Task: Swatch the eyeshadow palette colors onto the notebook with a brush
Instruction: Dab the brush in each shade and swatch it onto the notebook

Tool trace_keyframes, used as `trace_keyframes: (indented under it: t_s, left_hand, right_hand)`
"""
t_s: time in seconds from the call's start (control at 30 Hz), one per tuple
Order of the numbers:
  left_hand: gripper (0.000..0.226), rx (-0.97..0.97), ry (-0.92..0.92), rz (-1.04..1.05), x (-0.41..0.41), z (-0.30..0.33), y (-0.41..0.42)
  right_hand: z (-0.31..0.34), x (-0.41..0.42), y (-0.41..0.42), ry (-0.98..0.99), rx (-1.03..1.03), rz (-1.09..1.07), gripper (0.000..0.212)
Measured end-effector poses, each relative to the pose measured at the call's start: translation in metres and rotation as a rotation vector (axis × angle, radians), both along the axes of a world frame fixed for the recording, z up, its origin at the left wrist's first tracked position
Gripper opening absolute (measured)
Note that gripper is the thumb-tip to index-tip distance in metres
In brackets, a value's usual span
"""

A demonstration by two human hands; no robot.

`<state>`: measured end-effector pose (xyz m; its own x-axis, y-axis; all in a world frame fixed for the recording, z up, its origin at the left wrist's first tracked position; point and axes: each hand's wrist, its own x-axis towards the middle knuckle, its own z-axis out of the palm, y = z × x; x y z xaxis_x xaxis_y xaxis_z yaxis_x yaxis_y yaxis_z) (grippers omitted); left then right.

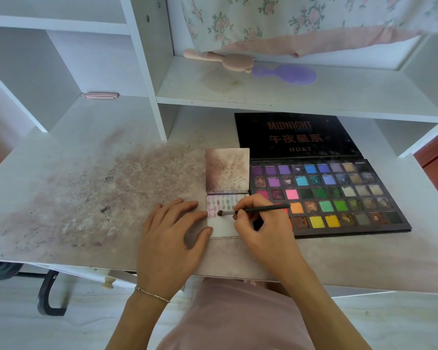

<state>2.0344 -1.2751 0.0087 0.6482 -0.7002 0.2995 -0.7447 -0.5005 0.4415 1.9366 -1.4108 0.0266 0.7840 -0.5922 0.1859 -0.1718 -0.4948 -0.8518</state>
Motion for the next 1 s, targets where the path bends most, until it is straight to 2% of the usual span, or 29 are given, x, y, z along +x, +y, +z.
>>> trace_keyframes:
  t_s: [0.23,0.57,0.87,1.0]
  left_hand:
    - [0.039,0.006,-0.007,-0.004,0.0,-0.001,0.0]
    - [0.039,-0.005,-0.002,-0.004,0.0,0.0,0.0]
    - [0.042,-0.019,-0.027,-0.003,0.001,-0.002,0.0]
    - [0.042,-0.025,-0.039,-0.003,0.001,-0.002,-0.001]
  right_hand:
    - [-0.002,0.0,-0.001,-0.019,0.018,0.005,0.033]
    - [-0.003,-0.02,-0.006,-0.265,0.072,-0.04,0.014]
    - [-0.005,-0.06,-0.046,-0.229,-0.062,-0.39,0.019]
    - [-0.005,-0.069,-0.063,-0.207,0.0,-0.51,0.021]
